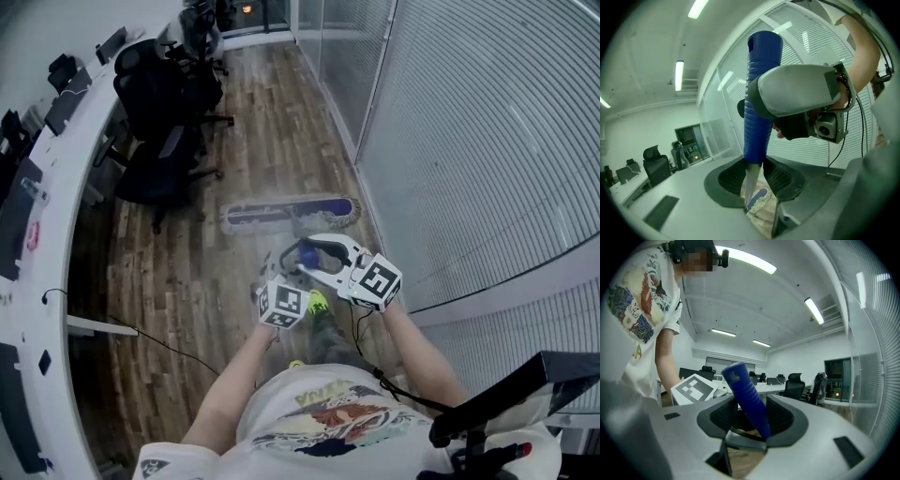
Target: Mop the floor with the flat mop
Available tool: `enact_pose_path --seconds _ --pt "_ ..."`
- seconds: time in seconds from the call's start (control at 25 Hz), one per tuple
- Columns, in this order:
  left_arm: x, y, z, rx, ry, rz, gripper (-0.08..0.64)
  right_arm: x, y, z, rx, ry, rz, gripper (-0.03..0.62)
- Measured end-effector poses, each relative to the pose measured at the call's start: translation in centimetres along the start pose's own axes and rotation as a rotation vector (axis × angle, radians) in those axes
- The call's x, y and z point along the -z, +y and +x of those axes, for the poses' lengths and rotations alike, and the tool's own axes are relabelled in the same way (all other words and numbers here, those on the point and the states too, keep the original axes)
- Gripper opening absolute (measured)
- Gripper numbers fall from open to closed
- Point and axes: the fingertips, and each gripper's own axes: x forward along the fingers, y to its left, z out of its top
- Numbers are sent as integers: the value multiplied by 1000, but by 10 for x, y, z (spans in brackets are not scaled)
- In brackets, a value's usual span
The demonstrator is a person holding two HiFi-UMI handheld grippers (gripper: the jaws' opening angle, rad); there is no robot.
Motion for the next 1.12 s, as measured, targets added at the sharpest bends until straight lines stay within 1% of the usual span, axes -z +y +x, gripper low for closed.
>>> enact_pose_path --seconds 0.12,0.24,0.4,0.56,0.64,0.76,0.84,0.92,1.04,1.12 --pt "13 -39 -51 41 47 5 114 10 66 -12 -33 68 15 184" --pt "22 -73 -88 54 75 8 115 18 114 -26 -52 83 50 192" --pt "21 -105 -113 56 87 25 115 20 149 -48 -45 75 70 195" --pt "6 -153 -128 52 86 36 115 19 176 -95 -31 40 106 196" --pt "-4 -187 -136 50 95 44 115 20 194 -127 -32 38 111 196" --pt "-15 -248 -155 39 112 44 115 26 231 -180 -55 49 92 196" --pt "-18 -287 -172 20 122 29 115 31 261 -211 -69 36 80 196" --pt "-16 -315 -185 9 142 20 115 38 286 -231 -80 34 93 198" --pt "-4 -339 -188 12 188 32 115 56 302 -245 -105 67 73 199" --pt "-1 -343 -186 18 196 50 115 61 302 -248 -100 50 91 201"
